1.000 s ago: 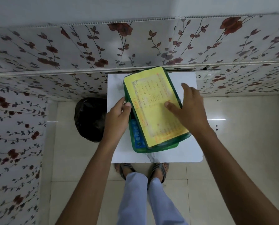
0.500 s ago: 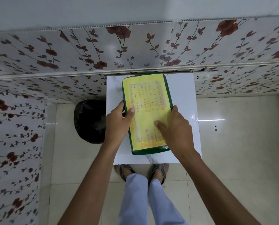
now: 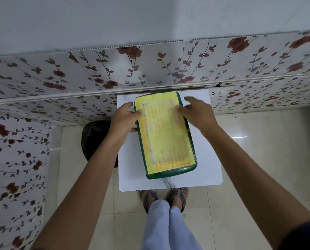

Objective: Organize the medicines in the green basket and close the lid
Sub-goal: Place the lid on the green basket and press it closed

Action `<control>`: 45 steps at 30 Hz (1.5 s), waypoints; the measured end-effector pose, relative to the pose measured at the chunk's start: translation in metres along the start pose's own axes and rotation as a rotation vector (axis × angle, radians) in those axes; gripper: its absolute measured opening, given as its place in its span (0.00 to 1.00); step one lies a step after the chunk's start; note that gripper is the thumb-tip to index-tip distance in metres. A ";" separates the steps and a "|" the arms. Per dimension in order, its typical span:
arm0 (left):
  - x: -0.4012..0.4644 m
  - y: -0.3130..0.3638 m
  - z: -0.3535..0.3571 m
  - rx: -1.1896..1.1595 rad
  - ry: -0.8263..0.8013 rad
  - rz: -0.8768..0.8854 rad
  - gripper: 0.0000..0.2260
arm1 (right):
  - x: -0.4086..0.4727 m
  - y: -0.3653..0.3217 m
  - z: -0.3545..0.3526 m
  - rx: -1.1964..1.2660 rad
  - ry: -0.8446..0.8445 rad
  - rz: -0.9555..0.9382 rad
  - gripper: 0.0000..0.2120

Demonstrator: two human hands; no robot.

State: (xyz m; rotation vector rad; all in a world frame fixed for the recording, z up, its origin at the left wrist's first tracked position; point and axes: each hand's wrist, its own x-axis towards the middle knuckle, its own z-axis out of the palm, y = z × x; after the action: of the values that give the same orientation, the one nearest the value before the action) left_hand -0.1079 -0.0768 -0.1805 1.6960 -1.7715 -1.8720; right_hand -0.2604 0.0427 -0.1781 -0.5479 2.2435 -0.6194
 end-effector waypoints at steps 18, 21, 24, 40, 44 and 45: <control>0.020 0.001 0.005 0.059 -0.029 0.068 0.10 | 0.029 -0.016 -0.006 -0.041 -0.005 -0.055 0.20; -0.002 -0.015 0.006 0.097 -0.113 0.014 0.12 | 0.002 0.000 -0.011 0.046 -0.163 0.054 0.29; -0.017 -0.031 0.012 0.114 -0.092 0.025 0.12 | -0.024 0.016 0.000 -0.007 -0.195 0.070 0.26; -0.058 -0.077 0.017 0.223 -0.239 -0.028 0.21 | -0.076 0.061 0.035 -0.087 -0.077 0.020 0.20; -0.055 -0.075 0.020 0.268 -0.201 0.011 0.18 | -0.073 0.062 0.038 -0.073 -0.037 0.027 0.19; -0.056 -0.076 0.020 0.262 -0.198 0.012 0.17 | -0.073 0.063 0.038 -0.068 -0.038 0.021 0.19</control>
State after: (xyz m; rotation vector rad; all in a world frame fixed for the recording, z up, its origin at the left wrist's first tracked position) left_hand -0.0548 -0.0006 -0.2055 1.6170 -2.1833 -1.9356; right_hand -0.1978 0.1229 -0.1984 -0.5640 2.2380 -0.5192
